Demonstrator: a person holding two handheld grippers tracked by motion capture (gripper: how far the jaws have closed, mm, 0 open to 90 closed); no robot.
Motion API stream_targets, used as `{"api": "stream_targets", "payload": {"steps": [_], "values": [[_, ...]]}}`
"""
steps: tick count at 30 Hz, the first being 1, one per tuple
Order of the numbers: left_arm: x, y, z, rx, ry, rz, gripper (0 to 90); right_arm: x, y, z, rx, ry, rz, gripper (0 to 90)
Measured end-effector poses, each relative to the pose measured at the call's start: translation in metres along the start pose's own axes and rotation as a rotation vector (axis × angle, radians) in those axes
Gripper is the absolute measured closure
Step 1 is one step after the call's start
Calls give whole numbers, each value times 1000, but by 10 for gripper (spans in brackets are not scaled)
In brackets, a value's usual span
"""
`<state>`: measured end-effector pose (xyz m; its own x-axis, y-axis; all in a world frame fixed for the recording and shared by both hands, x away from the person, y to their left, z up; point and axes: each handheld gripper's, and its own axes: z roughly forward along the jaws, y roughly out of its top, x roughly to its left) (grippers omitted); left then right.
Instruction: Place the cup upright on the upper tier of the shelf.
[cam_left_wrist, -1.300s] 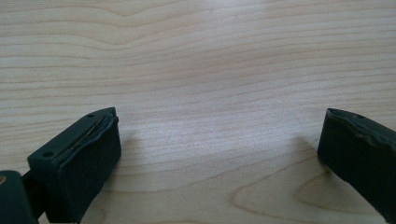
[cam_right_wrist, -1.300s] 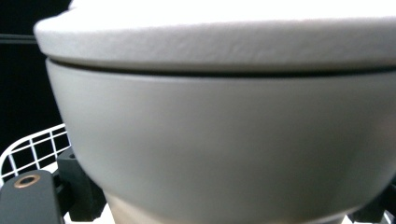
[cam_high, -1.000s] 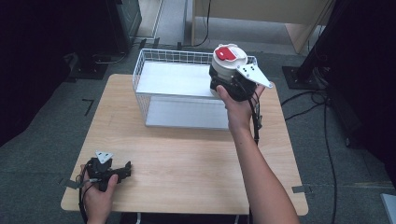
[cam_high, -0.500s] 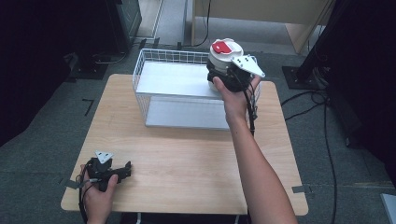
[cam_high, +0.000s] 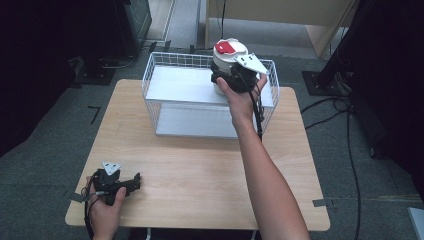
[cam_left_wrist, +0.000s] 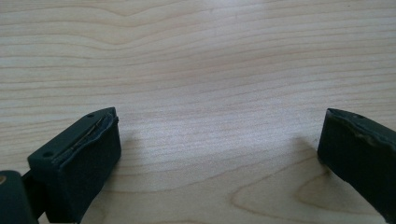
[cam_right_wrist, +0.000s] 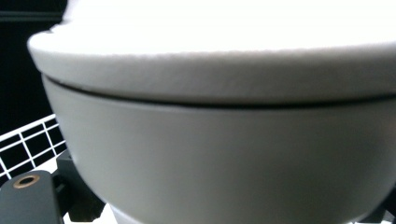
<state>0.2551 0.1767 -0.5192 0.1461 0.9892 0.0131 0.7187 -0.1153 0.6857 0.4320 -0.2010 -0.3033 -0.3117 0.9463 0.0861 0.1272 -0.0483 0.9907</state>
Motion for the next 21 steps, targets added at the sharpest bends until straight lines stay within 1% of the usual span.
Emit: {"api": "stream_targets", "payload": {"steps": [1,2,7,9,11,15,16,17,18,21], "values": [[0,0,0,0,0,0,0,0,0,0,0,0,0,98],[0,0,0,0,0,0,0,0,0,2,4,-4,-10,97],[0,0,0,0,-1,-2,0,-4,-1,5,10,-12,-3,97],[0,0,0,0,-1,-2,0,-5,-2,5,14,-13,-10,96],[0,0,0,0,-1,-2,0,-6,-4,5,23,-17,-29,94],[0,0,0,0,-1,-2,0,-8,-3,3,19,-19,-26,89],[0,0,0,0,-1,-2,0,-11,-2,2,23,-6,-26,86],[0,0,0,0,-1,-2,0,-11,-2,2,23,-6,-26,86],[0,0,0,0,-1,-2,0,-13,-2,0,26,10,-20,84],[0,0,0,0,-1,-2,0,-14,-1,-1,30,22,-26,77]]}}
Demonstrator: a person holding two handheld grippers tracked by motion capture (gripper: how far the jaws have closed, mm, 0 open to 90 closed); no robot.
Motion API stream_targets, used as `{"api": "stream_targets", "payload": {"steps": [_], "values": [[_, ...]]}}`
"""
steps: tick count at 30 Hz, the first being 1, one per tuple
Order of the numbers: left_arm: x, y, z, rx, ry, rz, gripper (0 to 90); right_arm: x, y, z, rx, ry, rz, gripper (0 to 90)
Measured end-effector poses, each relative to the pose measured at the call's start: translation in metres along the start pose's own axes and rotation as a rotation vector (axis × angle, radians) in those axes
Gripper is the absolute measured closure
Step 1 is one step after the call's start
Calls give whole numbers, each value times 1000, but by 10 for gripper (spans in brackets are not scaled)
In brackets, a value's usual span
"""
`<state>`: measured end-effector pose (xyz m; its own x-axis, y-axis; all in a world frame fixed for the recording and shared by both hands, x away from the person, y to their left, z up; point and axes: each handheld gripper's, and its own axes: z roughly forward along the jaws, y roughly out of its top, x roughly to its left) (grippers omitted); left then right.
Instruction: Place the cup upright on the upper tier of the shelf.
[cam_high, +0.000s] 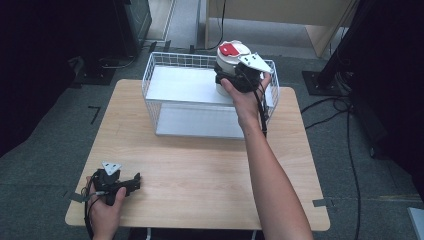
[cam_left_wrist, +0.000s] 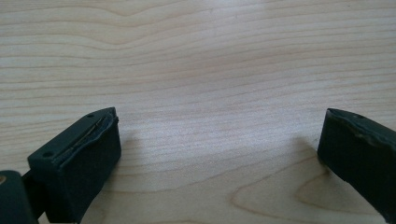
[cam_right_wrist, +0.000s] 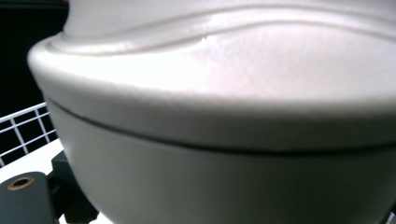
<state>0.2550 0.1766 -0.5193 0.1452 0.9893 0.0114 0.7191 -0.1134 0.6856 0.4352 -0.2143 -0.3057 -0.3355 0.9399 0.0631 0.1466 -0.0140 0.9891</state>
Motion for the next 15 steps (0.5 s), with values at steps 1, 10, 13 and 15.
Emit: {"api": "stream_targets", "payload": {"steps": [1,10,13,15], "values": [[0,0,0,0,0,0,0,1,1,-1,-1,1,-13,50],[0,0,0,1,-3,4,0,3,7,-7,-4,11,-26,0],[0,0,0,1,-3,5,0,1,7,-11,0,20,-37,0],[0,0,0,1,-3,5,0,0,7,-13,-2,25,-31,0]]}}
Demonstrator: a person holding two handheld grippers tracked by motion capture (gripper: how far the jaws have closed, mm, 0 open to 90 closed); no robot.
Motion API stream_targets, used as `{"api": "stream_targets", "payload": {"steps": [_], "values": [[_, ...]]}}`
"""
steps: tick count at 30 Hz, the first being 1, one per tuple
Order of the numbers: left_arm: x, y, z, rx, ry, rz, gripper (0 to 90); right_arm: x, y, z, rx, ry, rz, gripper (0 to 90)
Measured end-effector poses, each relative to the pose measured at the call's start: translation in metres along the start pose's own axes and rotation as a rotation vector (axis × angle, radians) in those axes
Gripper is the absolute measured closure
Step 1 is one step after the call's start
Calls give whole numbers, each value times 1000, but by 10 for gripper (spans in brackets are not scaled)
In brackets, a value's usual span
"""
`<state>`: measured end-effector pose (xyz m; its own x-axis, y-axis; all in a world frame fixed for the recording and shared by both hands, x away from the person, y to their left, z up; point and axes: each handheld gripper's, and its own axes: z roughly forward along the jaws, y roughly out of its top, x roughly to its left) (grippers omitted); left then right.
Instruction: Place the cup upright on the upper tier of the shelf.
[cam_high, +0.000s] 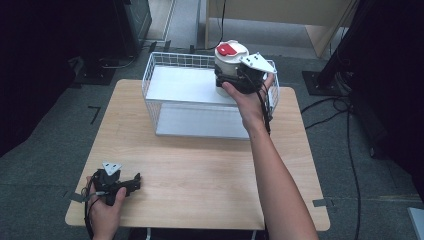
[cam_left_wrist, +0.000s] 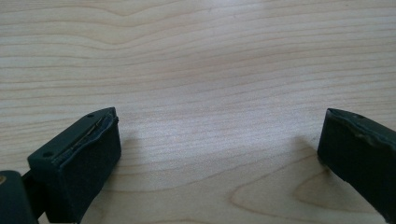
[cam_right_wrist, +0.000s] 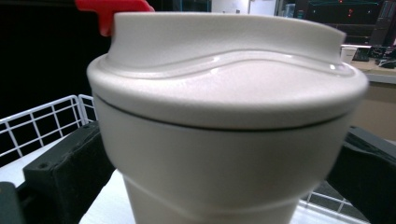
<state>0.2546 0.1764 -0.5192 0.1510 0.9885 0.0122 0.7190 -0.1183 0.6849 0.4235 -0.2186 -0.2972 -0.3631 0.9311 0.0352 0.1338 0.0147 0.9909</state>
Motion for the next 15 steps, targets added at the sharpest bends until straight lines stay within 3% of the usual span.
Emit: {"api": "stream_targets", "payload": {"steps": [15], "values": [[0,0,0,1,-1,1,0,-12,-12,-21,2,21,-20,0]]}}
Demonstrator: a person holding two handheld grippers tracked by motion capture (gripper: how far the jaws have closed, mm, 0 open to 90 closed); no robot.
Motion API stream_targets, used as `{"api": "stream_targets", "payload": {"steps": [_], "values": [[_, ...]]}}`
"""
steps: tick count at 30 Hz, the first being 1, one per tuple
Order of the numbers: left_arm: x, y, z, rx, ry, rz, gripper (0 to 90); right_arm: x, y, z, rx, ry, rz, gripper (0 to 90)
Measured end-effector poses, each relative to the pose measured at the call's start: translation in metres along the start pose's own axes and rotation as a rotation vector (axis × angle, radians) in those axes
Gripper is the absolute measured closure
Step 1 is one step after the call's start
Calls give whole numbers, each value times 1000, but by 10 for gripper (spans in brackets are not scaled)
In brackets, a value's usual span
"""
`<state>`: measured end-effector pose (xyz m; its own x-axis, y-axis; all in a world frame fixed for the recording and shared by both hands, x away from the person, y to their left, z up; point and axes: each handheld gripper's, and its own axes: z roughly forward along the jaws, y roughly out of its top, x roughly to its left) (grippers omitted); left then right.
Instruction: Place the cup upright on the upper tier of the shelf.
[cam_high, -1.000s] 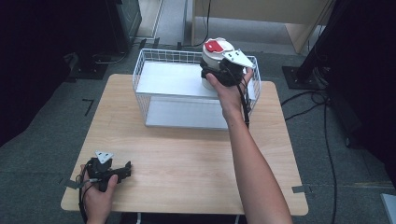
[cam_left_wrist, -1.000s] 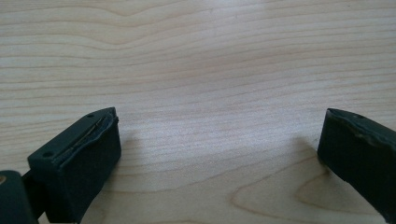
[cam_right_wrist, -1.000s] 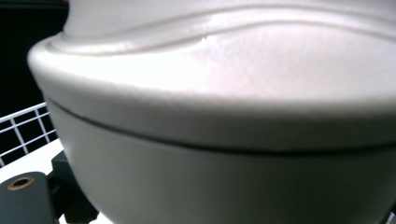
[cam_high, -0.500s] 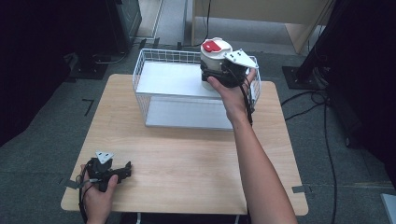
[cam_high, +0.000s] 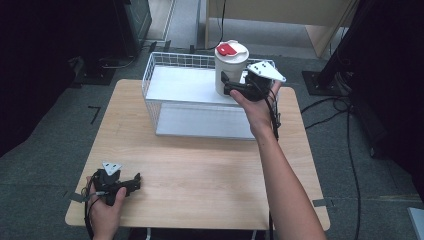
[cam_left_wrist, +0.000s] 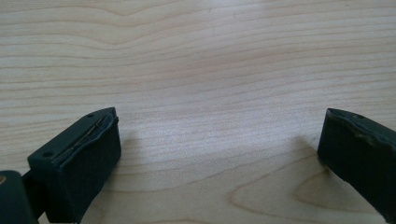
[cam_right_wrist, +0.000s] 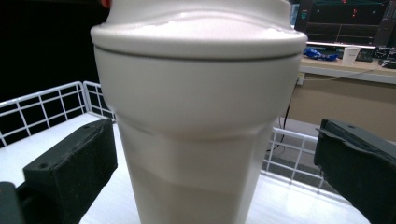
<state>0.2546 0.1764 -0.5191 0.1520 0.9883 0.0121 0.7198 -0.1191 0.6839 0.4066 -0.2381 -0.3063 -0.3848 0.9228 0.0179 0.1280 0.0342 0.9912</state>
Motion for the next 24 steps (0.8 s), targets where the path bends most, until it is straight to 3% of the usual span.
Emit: {"api": "stream_targets", "payload": {"steps": [10,24], "values": [[0,0,0,1,0,0,0,-3,-16,-16,17,-19,-26,0],[0,0,0,0,0,-1,0,-3,-34,-44,1,2,-20,0]]}}
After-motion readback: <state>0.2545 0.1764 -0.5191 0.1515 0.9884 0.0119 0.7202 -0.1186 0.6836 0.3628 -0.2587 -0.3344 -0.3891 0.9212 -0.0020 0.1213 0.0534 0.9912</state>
